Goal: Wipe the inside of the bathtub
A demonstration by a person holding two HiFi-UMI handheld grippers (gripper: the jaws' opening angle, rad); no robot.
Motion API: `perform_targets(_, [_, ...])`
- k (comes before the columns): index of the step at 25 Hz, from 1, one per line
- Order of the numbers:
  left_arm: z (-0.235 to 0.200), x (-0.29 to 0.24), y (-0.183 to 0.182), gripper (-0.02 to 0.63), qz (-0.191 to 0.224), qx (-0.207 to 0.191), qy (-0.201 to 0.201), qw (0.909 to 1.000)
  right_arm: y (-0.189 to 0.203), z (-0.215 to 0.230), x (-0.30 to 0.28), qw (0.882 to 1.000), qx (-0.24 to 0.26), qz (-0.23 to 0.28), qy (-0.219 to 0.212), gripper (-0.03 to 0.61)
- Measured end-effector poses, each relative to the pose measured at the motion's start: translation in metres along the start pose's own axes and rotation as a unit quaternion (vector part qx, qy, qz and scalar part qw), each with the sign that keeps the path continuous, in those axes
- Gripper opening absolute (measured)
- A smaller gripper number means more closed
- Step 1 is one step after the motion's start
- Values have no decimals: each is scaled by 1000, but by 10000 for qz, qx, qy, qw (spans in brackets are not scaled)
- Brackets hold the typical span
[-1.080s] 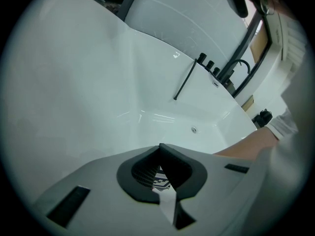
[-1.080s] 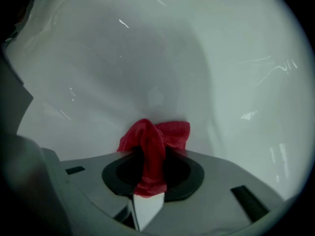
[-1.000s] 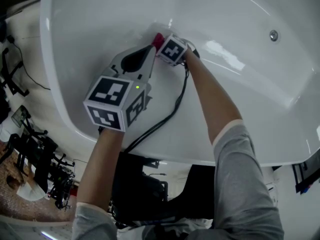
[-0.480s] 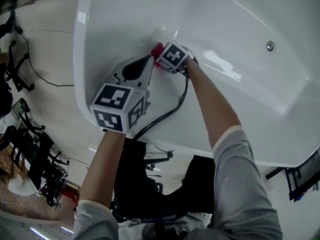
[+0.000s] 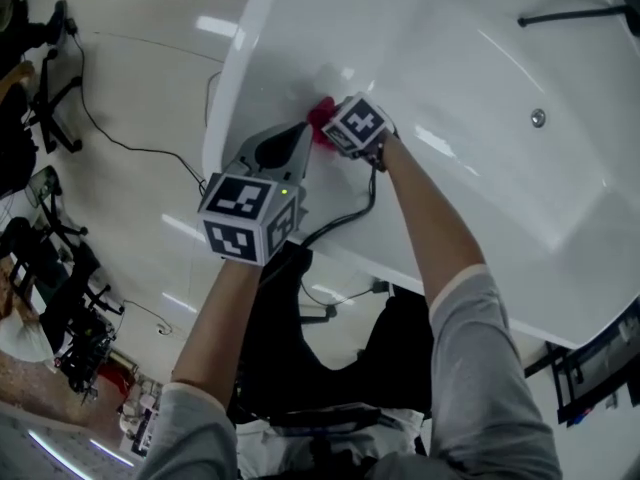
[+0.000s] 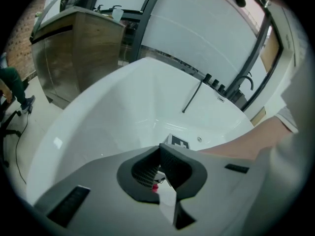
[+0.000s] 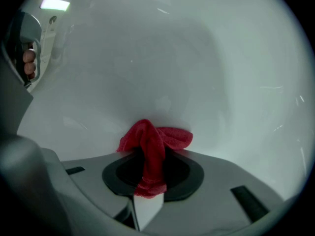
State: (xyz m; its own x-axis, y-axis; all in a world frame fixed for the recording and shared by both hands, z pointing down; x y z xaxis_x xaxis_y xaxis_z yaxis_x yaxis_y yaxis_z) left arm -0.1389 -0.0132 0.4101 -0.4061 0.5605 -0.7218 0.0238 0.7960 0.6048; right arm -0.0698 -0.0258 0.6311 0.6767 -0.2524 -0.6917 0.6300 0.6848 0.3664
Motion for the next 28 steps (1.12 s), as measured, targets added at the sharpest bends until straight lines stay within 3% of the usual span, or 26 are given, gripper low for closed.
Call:
perform_targets(5, [-5, 29, 4, 5, 193, 181, -241, 9994, -19, -27, 7, 9997, -20, 171, -163, 95])
perform_targets(11, [-4, 75, 11, 5, 326, 352, -448, 9978, -35, -59, 22, 9971, -507, 489, -290, 95])
perform_targets(28, [-22, 163, 20, 5, 680, 677, -957, 9908, -82, -131, 43, 9966, -383, 579, -438, 95])
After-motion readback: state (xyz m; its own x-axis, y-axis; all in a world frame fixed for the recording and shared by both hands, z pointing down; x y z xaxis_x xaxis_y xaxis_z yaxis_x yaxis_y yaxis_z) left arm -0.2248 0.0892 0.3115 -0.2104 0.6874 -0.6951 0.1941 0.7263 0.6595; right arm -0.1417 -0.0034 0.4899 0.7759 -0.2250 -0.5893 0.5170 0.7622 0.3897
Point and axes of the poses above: the fingertips, and each gripper's own axes: x backward along the fingers, z to its right, y out of its underside, the point moved 8 cm from there along x, backward along the fingers, and after that the axes turned 8 degrees about z, right-handed, at the moved point
